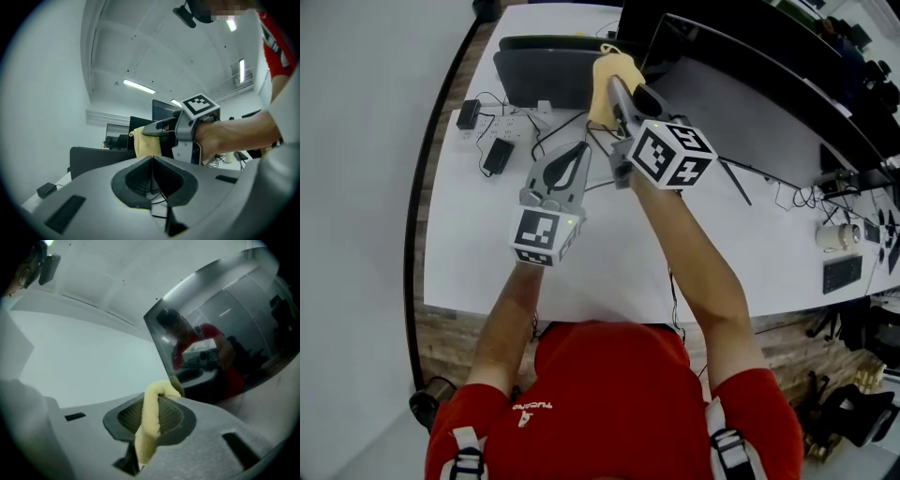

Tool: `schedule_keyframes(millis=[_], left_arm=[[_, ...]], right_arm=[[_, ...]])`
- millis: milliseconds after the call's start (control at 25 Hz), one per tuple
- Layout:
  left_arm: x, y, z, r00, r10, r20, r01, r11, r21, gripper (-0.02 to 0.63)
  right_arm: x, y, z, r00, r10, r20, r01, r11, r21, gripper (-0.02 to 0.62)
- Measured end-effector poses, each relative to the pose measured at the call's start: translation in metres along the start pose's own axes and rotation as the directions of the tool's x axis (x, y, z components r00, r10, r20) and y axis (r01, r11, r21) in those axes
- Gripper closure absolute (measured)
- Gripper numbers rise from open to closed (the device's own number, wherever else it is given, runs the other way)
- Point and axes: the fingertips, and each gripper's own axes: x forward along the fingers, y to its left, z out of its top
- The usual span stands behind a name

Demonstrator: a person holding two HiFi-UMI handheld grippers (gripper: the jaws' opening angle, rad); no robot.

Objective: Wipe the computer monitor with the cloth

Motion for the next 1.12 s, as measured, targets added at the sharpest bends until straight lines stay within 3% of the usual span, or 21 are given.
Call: schedule_keyframes(millis=[360, 720, 1120], left_arm=[[-0.003, -0.005, 0.015, 1.0, -0.015, 0.015, 0.015, 1.0, 0.013, 0.595], [-0.008, -0.019, 0.025, 0.998, -0.04, 0.04, 0.04, 0.999, 0.009, 0.595], [-0.013, -0.026, 0.054, 0.994, -0.079, 0.078, 0.076, 0.996, 0.038, 0.595]], right_arm=[[-0.002, 0.017, 0.048, 0.999, 0.007, 0.04, -0.006, 1.0, -0.018, 0.538], [-0.008, 0.043, 0.108, 0.998, 0.037, 0.06, -0.03, 0.994, -0.103, 0.538], [-0.014, 0.063, 0.165, 0.998, 0.025, 0.062, -0.007, 0.96, -0.279, 0.538]])
